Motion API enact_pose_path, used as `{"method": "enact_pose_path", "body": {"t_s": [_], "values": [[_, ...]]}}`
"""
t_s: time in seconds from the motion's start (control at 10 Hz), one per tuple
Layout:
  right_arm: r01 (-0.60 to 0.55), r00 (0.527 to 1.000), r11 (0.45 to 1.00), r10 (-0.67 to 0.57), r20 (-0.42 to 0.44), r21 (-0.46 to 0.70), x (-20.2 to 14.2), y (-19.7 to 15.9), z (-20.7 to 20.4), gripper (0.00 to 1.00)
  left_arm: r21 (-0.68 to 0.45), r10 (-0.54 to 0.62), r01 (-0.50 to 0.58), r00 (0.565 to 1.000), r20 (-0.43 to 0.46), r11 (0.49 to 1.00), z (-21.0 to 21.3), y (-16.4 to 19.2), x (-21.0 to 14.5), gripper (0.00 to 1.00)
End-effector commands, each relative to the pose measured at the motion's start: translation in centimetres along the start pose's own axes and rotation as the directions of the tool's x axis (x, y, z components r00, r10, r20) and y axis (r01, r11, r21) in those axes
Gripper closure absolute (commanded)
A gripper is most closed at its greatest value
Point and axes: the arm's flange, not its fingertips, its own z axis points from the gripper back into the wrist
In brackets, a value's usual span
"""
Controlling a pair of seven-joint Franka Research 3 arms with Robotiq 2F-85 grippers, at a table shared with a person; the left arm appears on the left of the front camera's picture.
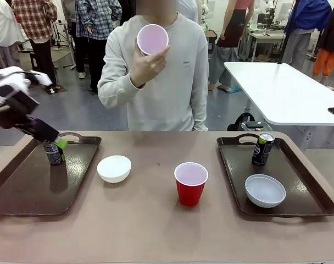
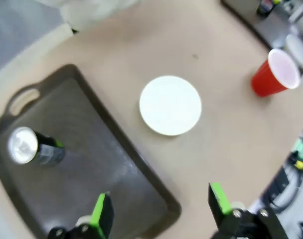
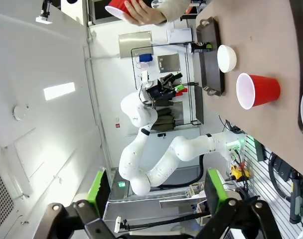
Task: Prepare tableware on both trays.
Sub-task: Pick up a Picnic Bowl from the table and place it on a Handle tray.
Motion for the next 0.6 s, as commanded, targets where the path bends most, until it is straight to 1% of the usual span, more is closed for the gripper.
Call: {"method": "enact_pose_path", "body": {"t_s": [0.0, 0.1, 0.2, 0.3, 0.5], "values": [[0.021, 1.0, 1.0, -0.021, -0.005, 0.01, 0.0, 0.3, 0.3, 0.0, 0.08, 0.015, -0.005, 0.992, -0.125, 0.997, -1.6, -3.6, -2.9, 0.0], [0.021, 1.0, 1.0, -0.021, -0.005, 0.01, 0.0, 0.3, 0.3, 0.0, 0.081, 0.004, 0.014, 0.978, -0.209, 0.997, -2.4, -4.3, -2.2, 0.0], [0.021, 1.0, 1.0, -0.021, -0.005, 0.01, 0.0, 0.3, 0.3, 0.0, 0.071, 0.001, 0.015, 0.974, -0.228, 0.997, -3.5, -4.4, -1.9, 0.0], [0.021, 1.0, 1.0, -0.021, -0.005, 0.01, 0.0, 0.3, 0.3, 0.0, 0.059, -0.012, 0.019, 0.993, -0.118, 0.998, -2.4, -3.7, 0.2, 0.0], [0.021, 1.0, 1.0, -0.021, -0.005, 0.01, 0.0, 0.3, 0.3, 0.0, 0.059, -0.012, 0.019, 0.993, -0.118, 0.998, -2.4, -3.7, 0.2, 0.0]]}}
